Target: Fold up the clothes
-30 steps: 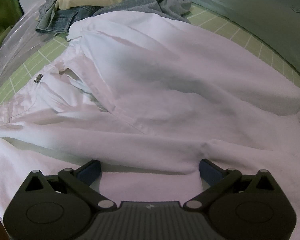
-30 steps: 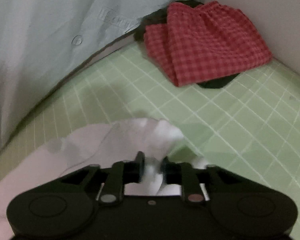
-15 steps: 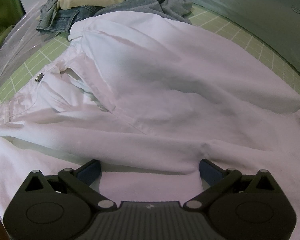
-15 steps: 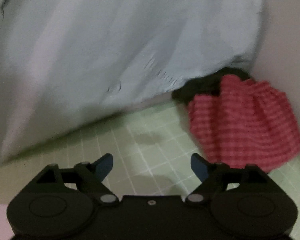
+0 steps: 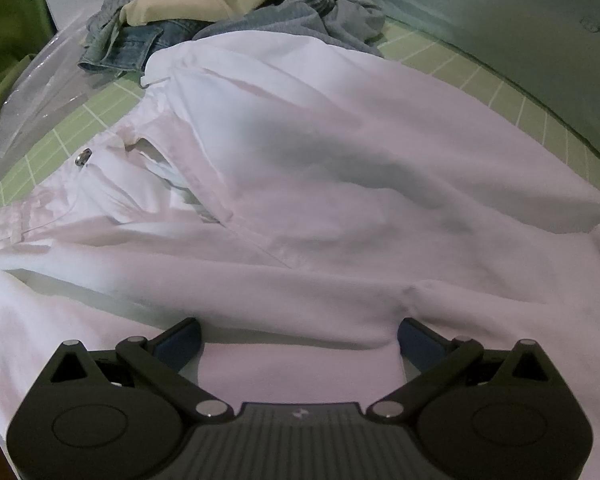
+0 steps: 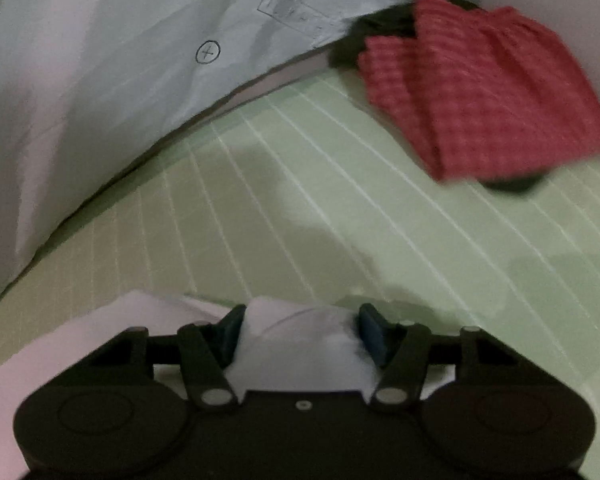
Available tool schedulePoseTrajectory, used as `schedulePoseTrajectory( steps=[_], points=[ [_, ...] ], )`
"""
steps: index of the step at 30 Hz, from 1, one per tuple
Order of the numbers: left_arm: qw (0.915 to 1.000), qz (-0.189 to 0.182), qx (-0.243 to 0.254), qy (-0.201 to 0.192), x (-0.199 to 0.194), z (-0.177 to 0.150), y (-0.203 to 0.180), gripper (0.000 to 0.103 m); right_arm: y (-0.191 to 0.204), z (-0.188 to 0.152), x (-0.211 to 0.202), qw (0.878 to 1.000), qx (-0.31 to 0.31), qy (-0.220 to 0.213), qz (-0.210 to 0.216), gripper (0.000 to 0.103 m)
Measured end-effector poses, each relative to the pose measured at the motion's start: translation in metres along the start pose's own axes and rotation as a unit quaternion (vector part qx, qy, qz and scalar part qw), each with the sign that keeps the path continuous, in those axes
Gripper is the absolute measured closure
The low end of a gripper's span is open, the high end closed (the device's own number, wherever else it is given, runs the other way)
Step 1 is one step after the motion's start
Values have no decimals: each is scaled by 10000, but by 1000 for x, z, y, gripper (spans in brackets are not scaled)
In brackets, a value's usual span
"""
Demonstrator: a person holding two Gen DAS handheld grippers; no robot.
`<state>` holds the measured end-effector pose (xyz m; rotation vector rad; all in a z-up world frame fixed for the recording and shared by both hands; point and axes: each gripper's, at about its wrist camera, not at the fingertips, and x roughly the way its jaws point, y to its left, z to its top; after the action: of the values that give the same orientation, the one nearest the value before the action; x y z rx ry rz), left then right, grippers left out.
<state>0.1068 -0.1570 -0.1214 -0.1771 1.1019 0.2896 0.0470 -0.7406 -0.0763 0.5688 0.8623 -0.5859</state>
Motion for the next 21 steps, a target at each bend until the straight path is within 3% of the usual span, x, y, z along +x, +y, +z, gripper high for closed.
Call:
schedulePoseTrajectory(
  steps=[4,8,10,14,17,19,21],
  points=[
    [10000,21,-35,-22,-1,-1,0,0,-4,-43,-25,9997,-187,-97,-102,42],
    [10000,14,-26,-24,0,0,0,0,-1,-46,-26,9987,-453,-116,-208,38],
    [10000,10,-22,-35,0,0,0,0,0,-46,-25,9979,-588,-119,-263,25],
    [10000,8,-22,-71,0,-2,1,0,1,-46,-19,9959,-843,-181,-283,23],
    [10000,10,-23,-92,0,-2,0,0,5,-47,-21,9929,-1138,-277,-217,35],
    [10000,10,-25,-95,0,-2,0,0,6,-43,-29,9906,-1260,-508,-138,55],
    [10000,9,-23,-90,1,-2,0,0,7,-39,-38,9876,-1376,-751,-53,68]
  ],
)
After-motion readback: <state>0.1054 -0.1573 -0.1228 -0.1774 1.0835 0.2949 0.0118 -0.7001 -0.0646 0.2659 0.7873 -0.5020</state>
